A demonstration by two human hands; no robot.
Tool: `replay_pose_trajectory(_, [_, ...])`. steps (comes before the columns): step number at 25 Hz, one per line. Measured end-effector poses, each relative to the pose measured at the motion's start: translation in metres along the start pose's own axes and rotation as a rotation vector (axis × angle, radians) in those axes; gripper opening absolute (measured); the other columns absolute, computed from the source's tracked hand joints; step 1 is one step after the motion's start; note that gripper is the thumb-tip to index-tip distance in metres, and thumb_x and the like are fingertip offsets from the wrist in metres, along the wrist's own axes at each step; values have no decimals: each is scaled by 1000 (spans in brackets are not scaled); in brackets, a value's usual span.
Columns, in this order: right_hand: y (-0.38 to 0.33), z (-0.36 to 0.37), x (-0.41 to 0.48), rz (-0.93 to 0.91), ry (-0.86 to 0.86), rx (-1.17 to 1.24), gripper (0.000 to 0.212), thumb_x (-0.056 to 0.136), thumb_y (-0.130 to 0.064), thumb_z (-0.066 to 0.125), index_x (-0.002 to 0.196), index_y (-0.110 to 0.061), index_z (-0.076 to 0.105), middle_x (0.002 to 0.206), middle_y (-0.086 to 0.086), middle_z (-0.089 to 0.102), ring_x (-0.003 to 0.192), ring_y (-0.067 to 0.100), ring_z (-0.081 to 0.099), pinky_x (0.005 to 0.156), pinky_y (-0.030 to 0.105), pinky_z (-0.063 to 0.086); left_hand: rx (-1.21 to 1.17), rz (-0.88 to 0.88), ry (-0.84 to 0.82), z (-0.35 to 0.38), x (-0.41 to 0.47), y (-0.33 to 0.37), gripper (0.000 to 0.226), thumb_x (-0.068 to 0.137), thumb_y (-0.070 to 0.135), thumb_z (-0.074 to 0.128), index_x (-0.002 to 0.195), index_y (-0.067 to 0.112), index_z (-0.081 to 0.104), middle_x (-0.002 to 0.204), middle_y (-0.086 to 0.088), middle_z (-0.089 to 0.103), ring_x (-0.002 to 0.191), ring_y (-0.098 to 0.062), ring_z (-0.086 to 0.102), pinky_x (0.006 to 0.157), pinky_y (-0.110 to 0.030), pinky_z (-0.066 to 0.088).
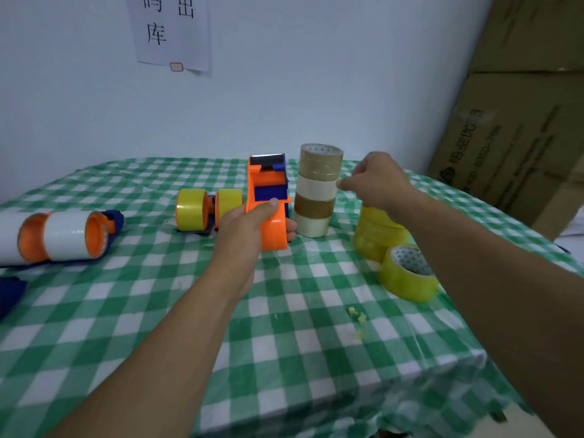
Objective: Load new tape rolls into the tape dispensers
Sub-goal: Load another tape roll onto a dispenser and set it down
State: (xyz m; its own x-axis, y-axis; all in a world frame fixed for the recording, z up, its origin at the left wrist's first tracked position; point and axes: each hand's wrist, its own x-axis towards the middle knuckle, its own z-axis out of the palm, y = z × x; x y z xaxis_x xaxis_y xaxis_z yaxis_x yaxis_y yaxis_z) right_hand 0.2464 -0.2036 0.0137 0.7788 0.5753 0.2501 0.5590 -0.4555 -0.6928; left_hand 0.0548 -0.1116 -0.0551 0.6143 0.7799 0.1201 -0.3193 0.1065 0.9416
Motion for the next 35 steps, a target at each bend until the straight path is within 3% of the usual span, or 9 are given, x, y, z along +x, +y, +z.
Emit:
replay_pose_trajectory(4, [21, -1, -11, 53, -174, -314, 10, 86, -7, 71, 81, -1, 64, 76, 23, 70, 64, 32, 67, 68, 49, 61, 58, -34, -48, 3, -13, -5, 26, 93, 25, 68, 108, 4, 67, 87, -13, 78, 82, -25, 76, 83, -40, 58])
replay_pose_trajectory(8, [42, -6, -26, 58, -192, -604, 26, 86, -4, 67, 66, -5, 51, 63, 10, 52, 56, 24, 53, 51, 27, 49, 86, -53, -69, 8, -24, -5, 32, 93, 25, 68, 112, -1, 68, 91, -12, 78, 86, -23, 76, 88, -38, 57])
replay_pose_trajectory(10, [50, -9, -35, 82, -254, -651, 29, 86, -11, 72, 68, -8, 49, 66, 6, 50, 59, 20, 50, 50, 26, 39, 99, -56, -79, 10, -27, -4, 29, 95, 24, 67, 109, -1, 69, 92, -12, 78, 87, -25, 76, 91, -40, 57])
replay_pose_trajectory(15, [67, -11, -51, 148, -340, -673, 37, 82, -24, 82, 83, -12, 47, 79, 4, 53, 80, 26, 58, 63, 32, 44, 100, -48, -78, 13, -35, -2, 22, 97, 26, 64, 105, 6, 70, 92, -11, 78, 83, -23, 76, 90, -45, 58])
replay_pose_trajectory(18, [66, -11, -56, 129, -292, -729, 24, 85, -13, 70, 90, -14, 47, 83, 3, 51, 77, 23, 55, 61, 31, 41, 114, -29, -49, 14, -39, 2, 14, 96, 26, 65, 96, 13, 71, 90, -10, 79, 81, -22, 75, 88, -44, 58])
replay_pose_trajectory(21, [57, -18, -51, 110, -249, -730, 11, 84, -7, 58, 81, -12, 49, 80, 5, 53, 69, 22, 53, 61, 30, 41, 95, -24, -47, 10, -36, 8, 18, 96, 26, 65, 102, 10, 70, 89, -11, 78, 79, -22, 75, 87, -44, 58])
replay_pose_trajectory(24, [35, -28, -41, 70, -229, -578, 12, 80, -7, 64, 75, -6, 54, 75, 12, 59, 62, 26, 57, 58, 28, 44, 89, -13, -31, 7, -33, 13, 19, 97, 25, 64, 105, 8, 69, 86, -11, 78, 74, -21, 74, 78, -39, 58])
replay_pose_trajectory(29, [-16, -33, -46, 21, -262, 69, 12, 79, 0, 76, 85, -4, 67, 69, 13, 63, 58, 25, 61, 55, 33, 55, 121, 35, 26, -1, -29, 20, 14, 98, 23, 63, 98, 11, 68, 79, -8, 77, 68, -19, 73, 70, -35, 58])
replay_pose_trajectory(35, [-40, 8, -54, 85, -340, 752, 18, 86, 10, 65, 85, -8, 63, 71, 8, 64, 55, 17, 66, 51, 29, 55, 135, 101, 101, -22, -21, 27, 14, 98, 20, 62, 89, 11, 68, 76, -11, 75, 62, -18, 71, 58, -26, 57])
